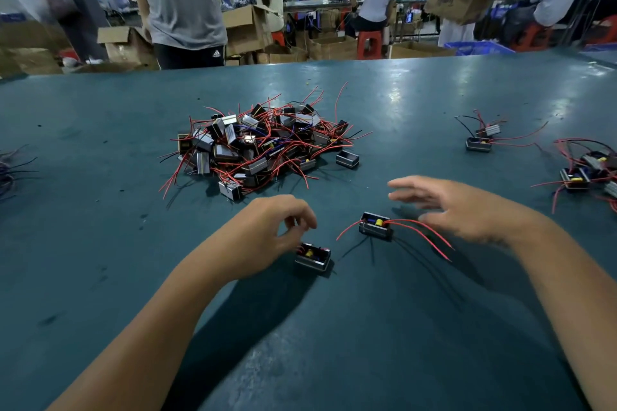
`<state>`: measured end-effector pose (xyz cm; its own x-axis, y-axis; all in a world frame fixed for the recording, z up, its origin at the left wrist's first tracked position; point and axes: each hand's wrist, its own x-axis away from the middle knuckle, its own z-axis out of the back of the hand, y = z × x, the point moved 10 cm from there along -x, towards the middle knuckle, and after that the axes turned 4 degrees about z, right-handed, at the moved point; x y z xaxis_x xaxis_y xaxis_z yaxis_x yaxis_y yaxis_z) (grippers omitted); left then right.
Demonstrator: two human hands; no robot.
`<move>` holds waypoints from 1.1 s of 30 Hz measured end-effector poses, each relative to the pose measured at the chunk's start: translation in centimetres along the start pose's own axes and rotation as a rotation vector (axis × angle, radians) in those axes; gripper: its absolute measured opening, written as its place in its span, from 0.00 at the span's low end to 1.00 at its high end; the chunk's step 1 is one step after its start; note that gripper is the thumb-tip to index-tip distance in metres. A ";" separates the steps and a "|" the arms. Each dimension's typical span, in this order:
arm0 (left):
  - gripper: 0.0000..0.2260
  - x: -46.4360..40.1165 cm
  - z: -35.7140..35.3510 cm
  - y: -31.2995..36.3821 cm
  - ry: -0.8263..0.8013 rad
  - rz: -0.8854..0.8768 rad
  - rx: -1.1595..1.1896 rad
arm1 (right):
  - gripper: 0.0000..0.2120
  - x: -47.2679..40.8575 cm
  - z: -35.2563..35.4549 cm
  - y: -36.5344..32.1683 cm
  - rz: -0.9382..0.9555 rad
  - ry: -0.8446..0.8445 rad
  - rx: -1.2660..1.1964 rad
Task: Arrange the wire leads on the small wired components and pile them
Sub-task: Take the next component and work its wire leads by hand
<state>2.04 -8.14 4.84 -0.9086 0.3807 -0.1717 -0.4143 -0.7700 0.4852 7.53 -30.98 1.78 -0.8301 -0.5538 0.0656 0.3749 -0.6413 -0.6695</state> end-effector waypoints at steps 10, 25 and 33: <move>0.08 0.0 -1.9 1.4 -0.089 -0.048 -0.035 | 0.15 1.3 1.7 -9.9 0.279 0.403 -0.563; 0.12 0.3 -1.0 1.3 -0.053 0.030 0.070 | 0.12 -1.0 -3.5 -5.9 0.101 0.240 0.227; 0.15 0.9 0.5 3.7 0.216 -0.057 0.114 | 0.25 0.7 -2.8 -10.4 0.338 0.327 0.243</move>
<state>-0.30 -10.42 6.94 -0.8791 0.2941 -0.3751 -0.4678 -0.6831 0.5609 1.86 -23.24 6.78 -0.7172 -0.5814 -0.3841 0.6965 -0.5815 -0.4203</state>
